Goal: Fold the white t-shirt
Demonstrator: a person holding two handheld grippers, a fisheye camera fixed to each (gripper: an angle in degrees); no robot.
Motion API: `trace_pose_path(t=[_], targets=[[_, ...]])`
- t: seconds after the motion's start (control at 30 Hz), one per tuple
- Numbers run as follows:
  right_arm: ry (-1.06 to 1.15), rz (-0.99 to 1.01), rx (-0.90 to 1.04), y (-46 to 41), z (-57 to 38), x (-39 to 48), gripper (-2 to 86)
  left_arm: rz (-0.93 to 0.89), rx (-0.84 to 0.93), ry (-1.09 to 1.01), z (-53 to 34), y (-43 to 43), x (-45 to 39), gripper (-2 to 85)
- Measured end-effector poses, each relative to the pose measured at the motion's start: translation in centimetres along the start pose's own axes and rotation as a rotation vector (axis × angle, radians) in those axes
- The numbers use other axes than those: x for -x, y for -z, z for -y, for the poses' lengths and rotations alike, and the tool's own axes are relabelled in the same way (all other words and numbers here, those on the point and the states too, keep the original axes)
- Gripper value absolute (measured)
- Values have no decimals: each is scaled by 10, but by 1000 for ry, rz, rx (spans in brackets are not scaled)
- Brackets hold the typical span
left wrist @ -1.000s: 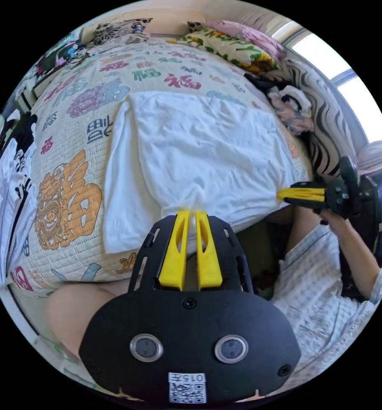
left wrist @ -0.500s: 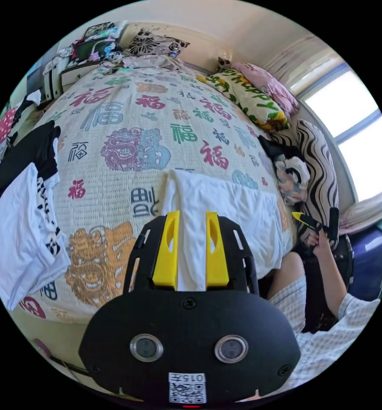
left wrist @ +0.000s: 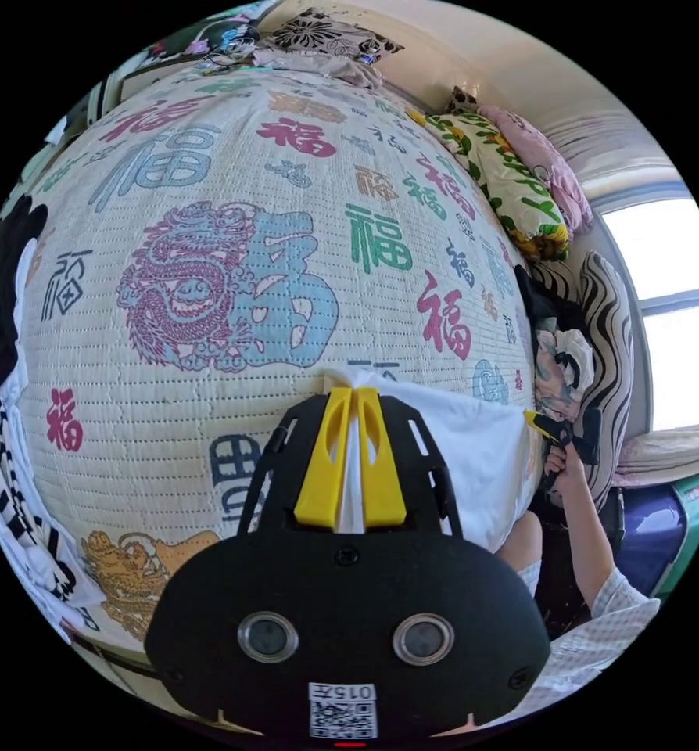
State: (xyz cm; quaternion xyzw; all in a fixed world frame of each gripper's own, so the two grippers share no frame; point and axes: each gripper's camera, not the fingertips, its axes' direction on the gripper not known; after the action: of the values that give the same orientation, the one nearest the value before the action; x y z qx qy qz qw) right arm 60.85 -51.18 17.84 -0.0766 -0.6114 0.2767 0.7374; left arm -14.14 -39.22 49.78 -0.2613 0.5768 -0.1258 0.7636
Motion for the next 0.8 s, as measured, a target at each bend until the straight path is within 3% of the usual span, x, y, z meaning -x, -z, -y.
trace_pose_path(t=[0.27,0.37,0.6,0.7,0.8], targets=[[-29,9,-74,-5,-5,4,46,-14,-88,-13,-38,23,22,62],[112,-38,-75,1,-31,26,59,6,-58,-117,-79,44,15,74],[449,-13,230,-69,-101,101,37,-10,77,-259,-190,28,-6,70],[440,-142,344,-114,-110,113,5,35,133,-232,-208,6,0,66],[406,-206,315,-124,-111,115,-5,71,120,-206,-217,2,12,54]])
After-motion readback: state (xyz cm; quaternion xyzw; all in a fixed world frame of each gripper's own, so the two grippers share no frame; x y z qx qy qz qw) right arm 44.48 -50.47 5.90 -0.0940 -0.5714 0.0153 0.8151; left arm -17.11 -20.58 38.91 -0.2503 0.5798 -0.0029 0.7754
